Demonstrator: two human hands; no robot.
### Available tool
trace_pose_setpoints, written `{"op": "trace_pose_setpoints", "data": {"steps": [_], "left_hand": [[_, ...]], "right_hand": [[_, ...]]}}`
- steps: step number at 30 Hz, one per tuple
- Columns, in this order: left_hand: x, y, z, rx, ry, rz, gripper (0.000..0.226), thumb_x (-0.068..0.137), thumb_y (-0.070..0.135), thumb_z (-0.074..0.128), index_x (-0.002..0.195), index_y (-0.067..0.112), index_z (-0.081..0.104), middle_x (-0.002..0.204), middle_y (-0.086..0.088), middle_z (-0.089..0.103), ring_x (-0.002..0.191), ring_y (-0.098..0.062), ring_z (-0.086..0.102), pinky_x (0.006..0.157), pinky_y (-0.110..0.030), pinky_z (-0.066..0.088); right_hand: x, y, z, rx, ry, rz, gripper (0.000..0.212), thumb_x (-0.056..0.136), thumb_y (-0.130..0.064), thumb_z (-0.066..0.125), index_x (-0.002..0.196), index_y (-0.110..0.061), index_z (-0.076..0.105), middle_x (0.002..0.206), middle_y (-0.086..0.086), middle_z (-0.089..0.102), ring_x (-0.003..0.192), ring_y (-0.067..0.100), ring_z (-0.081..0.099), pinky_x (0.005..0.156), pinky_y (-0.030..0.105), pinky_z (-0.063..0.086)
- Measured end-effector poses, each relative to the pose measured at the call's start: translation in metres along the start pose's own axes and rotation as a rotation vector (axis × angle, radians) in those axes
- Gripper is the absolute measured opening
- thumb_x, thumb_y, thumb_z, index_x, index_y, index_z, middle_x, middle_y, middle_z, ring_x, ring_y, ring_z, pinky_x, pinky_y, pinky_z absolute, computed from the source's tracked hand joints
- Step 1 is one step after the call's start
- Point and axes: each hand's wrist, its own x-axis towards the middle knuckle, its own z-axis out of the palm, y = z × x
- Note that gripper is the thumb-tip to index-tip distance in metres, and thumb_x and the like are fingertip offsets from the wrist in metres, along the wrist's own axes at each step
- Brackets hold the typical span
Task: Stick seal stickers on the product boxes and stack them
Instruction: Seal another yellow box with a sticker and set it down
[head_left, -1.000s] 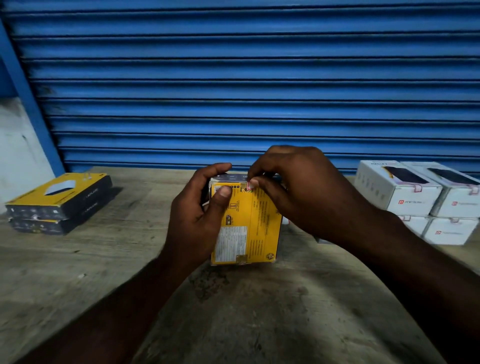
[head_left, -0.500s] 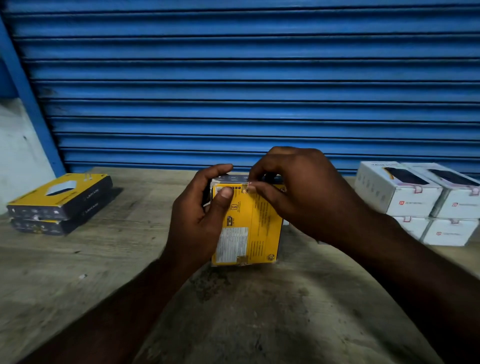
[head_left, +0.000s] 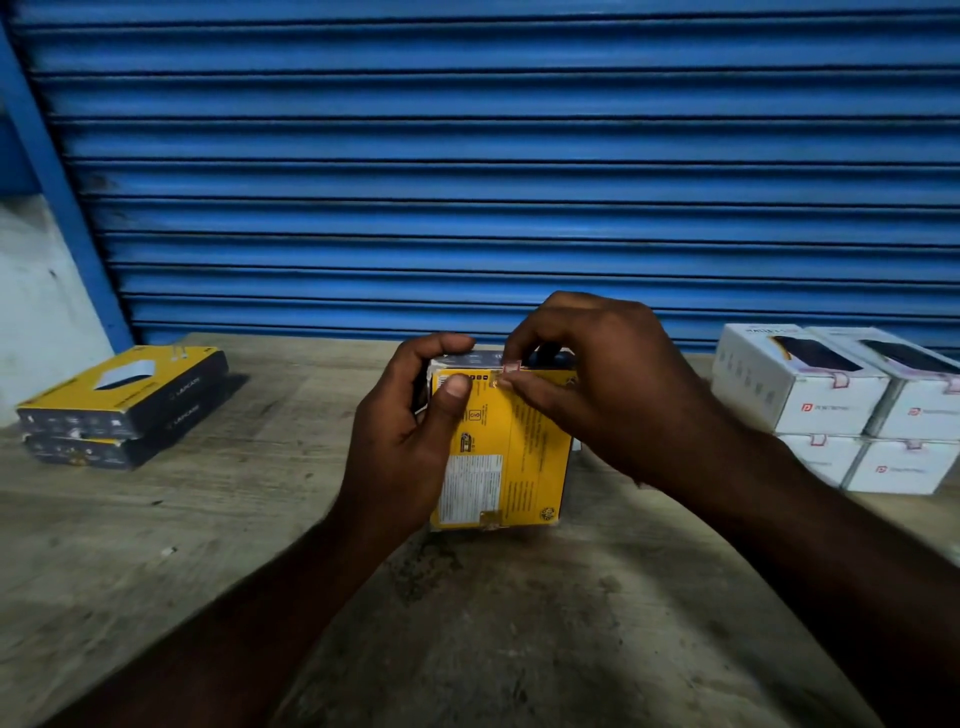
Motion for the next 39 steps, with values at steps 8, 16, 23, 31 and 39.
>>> {"op": "trace_pose_setpoints", "data": {"steps": [8, 16, 23, 31, 39], "left_hand": [[0.002, -0.001, -0.002, -0.024, -0.016, -0.024, 0.027, 0.092, 0.042, 0.051, 0.117, 0.034, 0.056, 0.108, 0.017, 0.067, 0.091, -0.006, 0.067, 0.073, -0.023, 0.056], [0.002, -0.002, -0.002, -0.027, -0.021, -0.01, 0.028, 0.093, 0.041, 0.051, 0.118, 0.031, 0.056, 0.112, 0.016, 0.066, 0.098, -0.01, 0.067, 0.077, -0.025, 0.056], [0.002, -0.002, -0.002, -0.013, -0.024, -0.024, 0.03, 0.093, 0.042, 0.05, 0.12, 0.031, 0.056, 0.111, 0.014, 0.066, 0.096, -0.009, 0.067, 0.076, -0.027, 0.057], [0.001, 0.0, -0.001, -0.02, -0.01, -0.054, 0.031, 0.091, 0.044, 0.049, 0.119, 0.031, 0.055, 0.106, 0.017, 0.067, 0.09, -0.005, 0.067, 0.071, -0.023, 0.057], [-0.004, 0.006, 0.007, 0.042, 0.151, -0.044, 0.045, 0.081, 0.054, 0.06, 0.116, 0.026, 0.052, 0.103, 0.014, 0.064, 0.094, -0.002, 0.066, 0.078, -0.014, 0.05]], "right_hand": [[0.0, 0.005, 0.004, 0.05, -0.024, 0.038, 0.026, 0.078, -0.037, 0.079, 0.099, -0.028, 0.068, 0.1, -0.01, 0.065, 0.093, 0.008, 0.058, 0.082, 0.033, 0.05], [0.0, 0.009, 0.008, 0.198, 0.062, 0.116, 0.025, 0.081, -0.033, 0.079, 0.103, -0.022, 0.072, 0.092, -0.011, 0.07, 0.087, 0.002, 0.063, 0.081, 0.02, 0.05], [0.002, 0.016, 0.007, 0.41, 0.039, 0.243, 0.021, 0.086, -0.037, 0.071, 0.104, -0.027, 0.069, 0.094, -0.014, 0.069, 0.093, -0.006, 0.062, 0.078, 0.012, 0.05], [0.0, 0.025, 0.015, 0.508, 0.013, 0.325, 0.043, 0.074, -0.031, 0.084, 0.11, -0.025, 0.062, 0.105, -0.012, 0.066, 0.099, -0.003, 0.06, 0.086, 0.017, 0.053], [-0.016, 0.012, 0.038, 0.888, -0.108, 0.367, 0.043, 0.085, -0.004, 0.057, 0.123, -0.025, 0.057, 0.118, -0.005, 0.062, 0.103, 0.008, 0.063, 0.083, 0.03, 0.056]]}}
